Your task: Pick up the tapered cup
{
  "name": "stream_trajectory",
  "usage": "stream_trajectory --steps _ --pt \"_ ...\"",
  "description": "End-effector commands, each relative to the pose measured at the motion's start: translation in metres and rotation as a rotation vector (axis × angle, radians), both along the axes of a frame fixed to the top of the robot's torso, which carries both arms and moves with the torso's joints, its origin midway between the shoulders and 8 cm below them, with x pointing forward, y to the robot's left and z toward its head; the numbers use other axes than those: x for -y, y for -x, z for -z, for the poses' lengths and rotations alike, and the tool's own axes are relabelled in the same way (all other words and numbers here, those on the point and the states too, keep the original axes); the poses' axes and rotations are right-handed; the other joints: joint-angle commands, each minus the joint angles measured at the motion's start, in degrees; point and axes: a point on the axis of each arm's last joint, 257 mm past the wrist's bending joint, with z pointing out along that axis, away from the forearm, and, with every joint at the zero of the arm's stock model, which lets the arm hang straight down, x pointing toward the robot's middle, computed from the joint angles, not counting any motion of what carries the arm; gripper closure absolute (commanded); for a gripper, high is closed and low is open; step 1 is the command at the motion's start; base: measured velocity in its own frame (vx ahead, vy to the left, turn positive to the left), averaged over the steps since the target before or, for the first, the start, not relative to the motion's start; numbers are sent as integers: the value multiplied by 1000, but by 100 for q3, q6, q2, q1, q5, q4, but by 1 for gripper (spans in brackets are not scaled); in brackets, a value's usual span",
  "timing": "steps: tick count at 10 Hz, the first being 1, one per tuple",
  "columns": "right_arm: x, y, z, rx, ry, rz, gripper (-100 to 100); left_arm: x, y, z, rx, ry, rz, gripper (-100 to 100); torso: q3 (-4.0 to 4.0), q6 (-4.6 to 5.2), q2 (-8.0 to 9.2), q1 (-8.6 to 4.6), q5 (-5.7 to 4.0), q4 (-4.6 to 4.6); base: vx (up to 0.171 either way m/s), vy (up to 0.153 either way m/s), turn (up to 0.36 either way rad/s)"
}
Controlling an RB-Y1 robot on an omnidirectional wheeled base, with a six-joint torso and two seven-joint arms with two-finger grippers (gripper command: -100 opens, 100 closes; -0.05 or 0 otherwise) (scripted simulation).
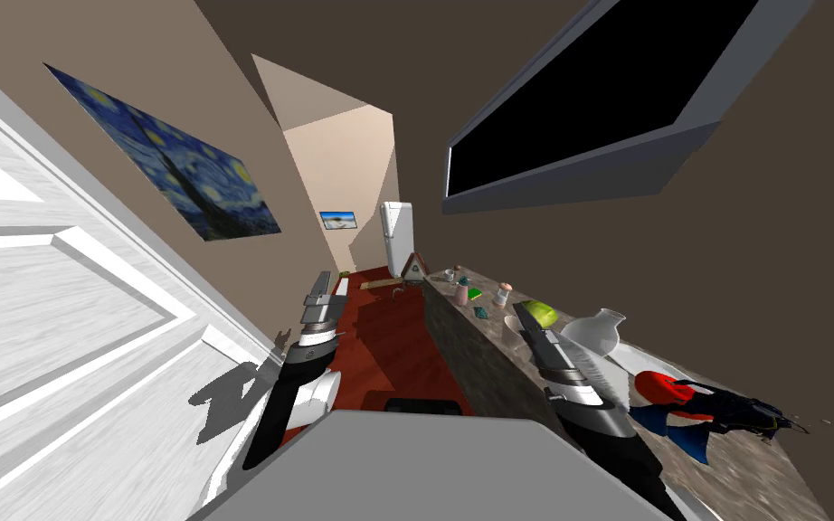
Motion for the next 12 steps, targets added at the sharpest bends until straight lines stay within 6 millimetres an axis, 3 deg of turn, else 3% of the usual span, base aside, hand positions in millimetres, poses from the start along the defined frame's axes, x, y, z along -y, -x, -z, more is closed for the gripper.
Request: stream_trajectory --steps 1,6,8,12 --pt "7 7 18 -60 60 27 -100 0 0 0 0 0 0 0 0 0 0 0 0 0 84 96 91" --pt "25 29 57 -202 165 81 -100 0 0 0 0 0 0 0 4 -1 6 -16 -4 2 73 64 63" --pt "40 49 84 -310 274 119 -100 0 0 0 0 0 0 0 4 -1 6 -15 -4 2 104 73 132" --pt "56 80 113 -442 385 155 -100 0 0 0 0 0 0 0 2 0 5 -25 -6 1 85 46 89"
